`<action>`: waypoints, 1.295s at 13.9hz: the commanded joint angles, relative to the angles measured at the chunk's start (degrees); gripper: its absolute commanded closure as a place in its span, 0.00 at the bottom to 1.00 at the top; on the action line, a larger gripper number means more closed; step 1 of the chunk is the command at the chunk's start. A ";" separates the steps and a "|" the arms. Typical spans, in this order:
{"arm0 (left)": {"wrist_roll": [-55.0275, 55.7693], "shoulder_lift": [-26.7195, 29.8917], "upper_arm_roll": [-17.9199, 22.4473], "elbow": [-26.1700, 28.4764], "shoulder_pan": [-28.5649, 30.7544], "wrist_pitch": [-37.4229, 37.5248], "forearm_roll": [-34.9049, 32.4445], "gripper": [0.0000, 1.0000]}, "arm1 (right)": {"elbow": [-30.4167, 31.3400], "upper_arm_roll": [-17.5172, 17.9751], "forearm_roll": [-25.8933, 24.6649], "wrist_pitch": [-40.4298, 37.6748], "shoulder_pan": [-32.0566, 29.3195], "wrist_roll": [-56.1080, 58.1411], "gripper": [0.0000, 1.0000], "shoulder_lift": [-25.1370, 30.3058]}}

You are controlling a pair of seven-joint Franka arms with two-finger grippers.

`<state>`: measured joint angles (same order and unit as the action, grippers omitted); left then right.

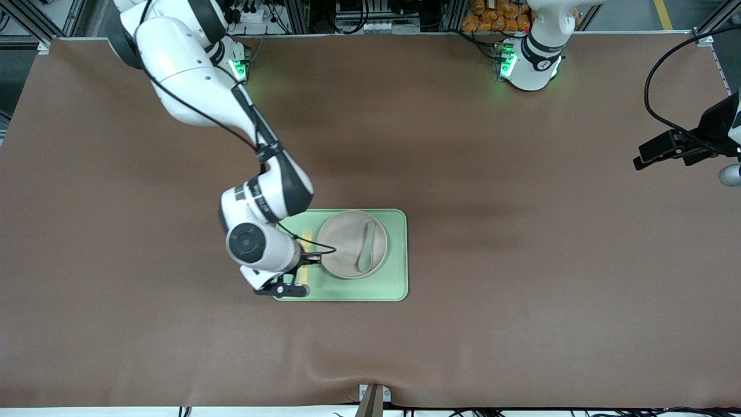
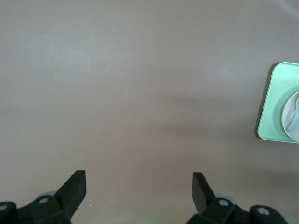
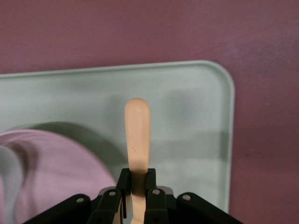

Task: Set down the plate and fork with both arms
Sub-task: 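Place the yellow fork on the tray beside the plate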

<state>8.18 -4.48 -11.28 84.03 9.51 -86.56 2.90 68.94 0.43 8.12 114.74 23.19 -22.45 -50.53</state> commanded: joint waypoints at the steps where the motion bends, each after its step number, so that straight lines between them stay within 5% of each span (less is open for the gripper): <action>1: -0.36 1.58 -0.06 0.52 0.42 1.05 -0.61 0.00 | 5.58 0.71 1.54 0.49 -2.53 5.21 0.99 2.98; 6: -0.36 1.50 -0.06 0.61 0.42 1.05 -0.61 0.00 | 12.26 0.63 1.54 9.87 -1.57 5.48 0.98 3.16; 11: -0.27 1.41 -0.06 0.61 0.33 1.05 -0.70 0.00 | 12.62 0.71 1.54 10.51 -0.25 4.61 0.92 3.07; 12: -0.27 1.32 -0.06 0.61 0.33 1.05 -0.70 0.00 | 12.62 0.71 1.54 10.42 -0.33 4.60 0.75 3.07; 14: -0.27 1.32 -0.06 0.61 0.33 1.05 -0.70 0.00 | 12.27 0.63 1.54 9.72 -0.51 4.78 0.21 3.16; 15: -0.27 1.32 -0.06 0.61 0.33 1.05 -0.70 0.00 | 12.18 0.54 1.46 9.72 -0.51 5.30 0.09 3.25; 18: -0.27 1.58 -0.23 0.61 0.24 0.96 -1.13 0.00 | 10.52 0.36 1.37 8.06 -1.03 5.57 0.00 4.21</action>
<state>8.18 -4.45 -11.21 84.03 9.55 -86.29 2.90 78.60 0.85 8.44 124.51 22.76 -17.93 -49.13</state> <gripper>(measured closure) 0.000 0.264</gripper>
